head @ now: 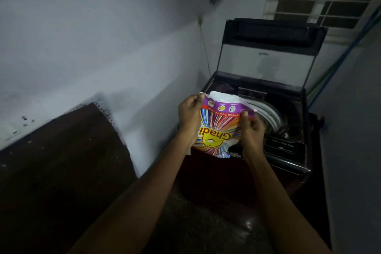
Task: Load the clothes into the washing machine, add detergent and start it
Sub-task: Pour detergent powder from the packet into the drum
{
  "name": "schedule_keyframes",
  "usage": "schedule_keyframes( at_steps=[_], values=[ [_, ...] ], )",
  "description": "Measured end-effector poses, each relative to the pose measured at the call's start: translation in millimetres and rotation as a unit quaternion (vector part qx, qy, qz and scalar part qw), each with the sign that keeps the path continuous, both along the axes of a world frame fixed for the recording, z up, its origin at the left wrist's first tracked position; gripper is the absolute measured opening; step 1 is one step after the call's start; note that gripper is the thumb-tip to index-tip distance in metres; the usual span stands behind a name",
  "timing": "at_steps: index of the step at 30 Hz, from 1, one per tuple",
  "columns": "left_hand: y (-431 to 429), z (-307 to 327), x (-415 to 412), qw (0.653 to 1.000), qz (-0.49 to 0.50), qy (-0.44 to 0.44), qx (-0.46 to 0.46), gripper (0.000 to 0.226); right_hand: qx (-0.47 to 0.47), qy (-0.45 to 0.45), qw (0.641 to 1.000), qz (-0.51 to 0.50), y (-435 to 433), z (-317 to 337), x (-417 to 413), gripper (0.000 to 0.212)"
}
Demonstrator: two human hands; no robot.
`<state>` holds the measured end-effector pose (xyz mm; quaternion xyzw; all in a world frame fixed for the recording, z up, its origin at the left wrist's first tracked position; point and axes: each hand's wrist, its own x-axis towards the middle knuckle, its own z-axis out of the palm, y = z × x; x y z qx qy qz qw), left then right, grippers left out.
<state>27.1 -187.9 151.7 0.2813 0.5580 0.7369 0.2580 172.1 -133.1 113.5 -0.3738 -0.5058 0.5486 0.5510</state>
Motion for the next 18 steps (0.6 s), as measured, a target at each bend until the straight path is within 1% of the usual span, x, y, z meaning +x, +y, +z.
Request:
schedule_keyframes(
  at_steps=[3,5,7,9,12,13,15,18],
  values=[
    [-5,-3,-31,1.000,0.013,0.014,-0.005,0.024,0.003,-0.014,1.000,0.018,3,5,-24,0.023],
    [-8,-10,-52,0.999,0.019,0.024,-0.016,0.023,0.007,-0.032,0.999,0.017,3,4,-41,0.019],
    [-8,-27,-73,0.998,0.022,0.036,-0.044,0.026,0.007,-0.069,0.997,0.026,5,-1,-56,0.016],
    [-8,-45,-86,0.998,0.034,0.019,-0.053,0.028,0.000,-0.113,0.993,0.047,11,-7,-68,0.019],
    [-13,-57,-100,0.995,0.030,0.035,-0.087,0.023,-0.013,-0.177,0.982,0.064,19,-18,-79,0.022],
    [-16,-58,-104,0.995,0.033,0.031,-0.091,0.021,-0.014,-0.185,0.981,0.062,20,-21,-83,0.020],
    [-18,-59,-110,0.994,0.047,0.022,-0.094,0.024,-0.008,-0.195,0.979,0.059,23,-25,-91,0.022],
    [-18,-61,-122,0.989,0.090,0.035,-0.112,0.023,0.004,-0.210,0.974,0.080,27,-28,-107,0.026]
  ],
)
